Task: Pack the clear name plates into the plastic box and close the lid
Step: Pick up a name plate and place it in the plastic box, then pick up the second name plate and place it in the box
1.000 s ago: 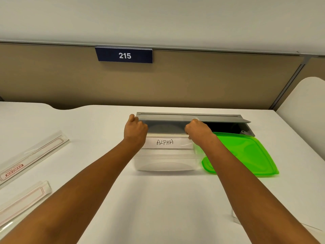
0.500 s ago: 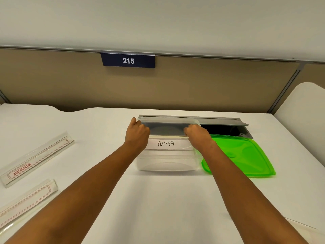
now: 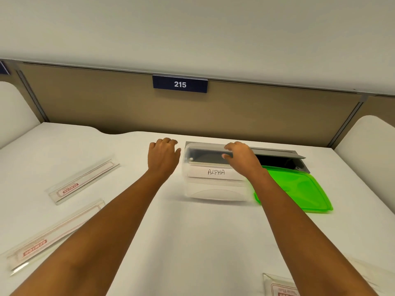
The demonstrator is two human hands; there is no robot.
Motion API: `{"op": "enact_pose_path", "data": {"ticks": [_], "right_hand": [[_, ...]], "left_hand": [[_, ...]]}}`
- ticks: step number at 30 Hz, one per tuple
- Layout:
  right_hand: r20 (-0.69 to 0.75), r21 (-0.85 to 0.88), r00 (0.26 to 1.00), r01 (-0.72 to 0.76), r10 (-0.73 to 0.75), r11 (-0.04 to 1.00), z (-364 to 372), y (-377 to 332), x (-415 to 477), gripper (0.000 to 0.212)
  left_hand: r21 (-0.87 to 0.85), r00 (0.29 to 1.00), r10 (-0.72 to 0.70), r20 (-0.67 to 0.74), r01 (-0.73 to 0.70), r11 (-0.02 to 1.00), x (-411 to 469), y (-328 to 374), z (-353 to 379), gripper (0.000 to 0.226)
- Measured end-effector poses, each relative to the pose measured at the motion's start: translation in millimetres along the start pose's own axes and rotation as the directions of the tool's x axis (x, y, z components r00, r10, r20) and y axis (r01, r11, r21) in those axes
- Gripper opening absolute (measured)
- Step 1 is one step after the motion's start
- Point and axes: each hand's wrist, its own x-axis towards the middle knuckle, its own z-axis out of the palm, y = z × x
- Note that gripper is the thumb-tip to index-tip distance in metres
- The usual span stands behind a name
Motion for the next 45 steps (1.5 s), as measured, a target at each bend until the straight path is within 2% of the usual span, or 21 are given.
{"op": "enact_pose_path", "data": {"ticks": [7,17,21,25,30,36,41,43,45], "right_hand": [[-0.091,0.173,0.995,0.057,-0.041,0.983,15.5,-81.2,-6.7,0.032],[0.019,0.261,0.994,0.102,-0.111,0.960,77.2,-200.5,-2.7,0.036],[0.078,0.298,0.990,0.091,-0.119,0.950,107.1,-236.3,5.2,0.038],[0.148,0.358,0.985,0.029,-0.087,0.933,133.6,-261.0,18.2,0.041],[0.201,0.405,0.979,-0.040,-0.046,0.914,162.5,-280.0,35.1,0.045],[0.242,0.453,0.970,-0.114,0.001,0.884,189.0,-289.7,53.8,0.047],[0.282,0.483,0.959,-0.169,0.030,0.859,205.5,-291.8,65.9,0.045],[0.289,0.486,0.957,-0.178,0.035,0.855,210.7,-292.1,68.8,0.044],[0.294,0.488,0.955,-0.184,0.038,0.853,214.7,-291.9,70.3,0.043]], "left_hand": [[-0.138,0.962,-0.275,-0.003,0.272,0.952,-29.9,-67.7,-31.2,0.039],[-0.208,0.869,-0.494,-0.011,0.481,0.851,-61.4,-194.0,-59.3,0.037],[-0.298,0.766,-0.643,-0.006,0.612,0.732,-73.1,-236.2,-58.9,0.039],[-0.472,0.577,-0.812,0.089,0.742,0.476,-80.5,-269.0,-52.9,0.040],[-0.590,0.416,-0.889,0.191,0.773,0.235,-87.5,-292.1,-35.1,0.039],[-0.690,0.295,-0.931,0.215,0.721,0.069,-97.9,-296.9,-14.9,0.040],[-0.781,0.256,-0.949,0.183,0.624,0.018,-102.4,-290.9,-10.9,0.040],[-0.790,0.273,-0.947,0.171,0.612,0.033,-104.5,-286.5,-10.9,0.041],[-0.783,0.327,-0.933,0.152,0.615,0.088,-106.6,-280.4,-11.6,0.044]]}}
